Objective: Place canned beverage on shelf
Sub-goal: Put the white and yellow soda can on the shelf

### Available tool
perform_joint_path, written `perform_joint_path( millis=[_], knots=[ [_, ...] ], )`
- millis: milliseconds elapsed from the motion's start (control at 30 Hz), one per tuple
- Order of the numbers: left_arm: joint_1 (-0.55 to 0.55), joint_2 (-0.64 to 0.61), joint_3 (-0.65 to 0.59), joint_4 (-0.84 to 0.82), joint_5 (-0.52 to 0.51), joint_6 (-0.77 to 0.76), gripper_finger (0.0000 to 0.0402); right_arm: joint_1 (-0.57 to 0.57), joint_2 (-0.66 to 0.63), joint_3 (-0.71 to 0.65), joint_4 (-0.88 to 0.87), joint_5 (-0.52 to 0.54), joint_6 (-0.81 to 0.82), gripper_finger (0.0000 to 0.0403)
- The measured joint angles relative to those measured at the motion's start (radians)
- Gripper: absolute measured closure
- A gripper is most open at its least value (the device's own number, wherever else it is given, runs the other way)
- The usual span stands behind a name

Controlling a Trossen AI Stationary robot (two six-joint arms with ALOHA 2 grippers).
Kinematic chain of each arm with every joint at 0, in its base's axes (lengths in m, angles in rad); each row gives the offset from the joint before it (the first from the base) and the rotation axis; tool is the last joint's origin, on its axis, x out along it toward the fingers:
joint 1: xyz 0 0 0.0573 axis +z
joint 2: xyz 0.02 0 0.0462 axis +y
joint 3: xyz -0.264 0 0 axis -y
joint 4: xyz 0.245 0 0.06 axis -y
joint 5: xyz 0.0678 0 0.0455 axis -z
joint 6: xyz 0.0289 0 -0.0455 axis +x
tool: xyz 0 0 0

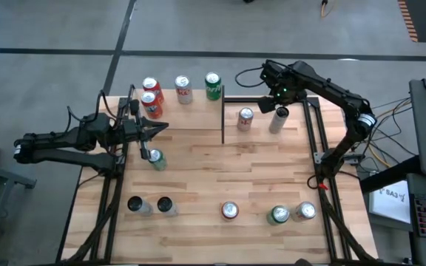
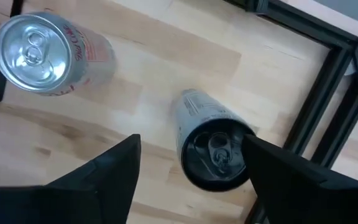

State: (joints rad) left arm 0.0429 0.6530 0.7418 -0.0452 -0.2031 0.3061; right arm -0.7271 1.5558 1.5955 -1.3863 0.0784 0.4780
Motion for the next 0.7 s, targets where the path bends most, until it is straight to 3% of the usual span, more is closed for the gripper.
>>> perform_joint_path(
  millis=[333,700],
  knots=[
    [0.000,0.000,0.000,0.000,0.000,0.000,0.0402,-0.005,0.008,-0.006,-0.103,0.009,0.006,0.0063],
    [0.000,0.000,0.000,0.000,0.000,0.000,0.0402,-0.026,0.008,-0.038,-0.062,0.009,0.036,0.0060]
  ],
)
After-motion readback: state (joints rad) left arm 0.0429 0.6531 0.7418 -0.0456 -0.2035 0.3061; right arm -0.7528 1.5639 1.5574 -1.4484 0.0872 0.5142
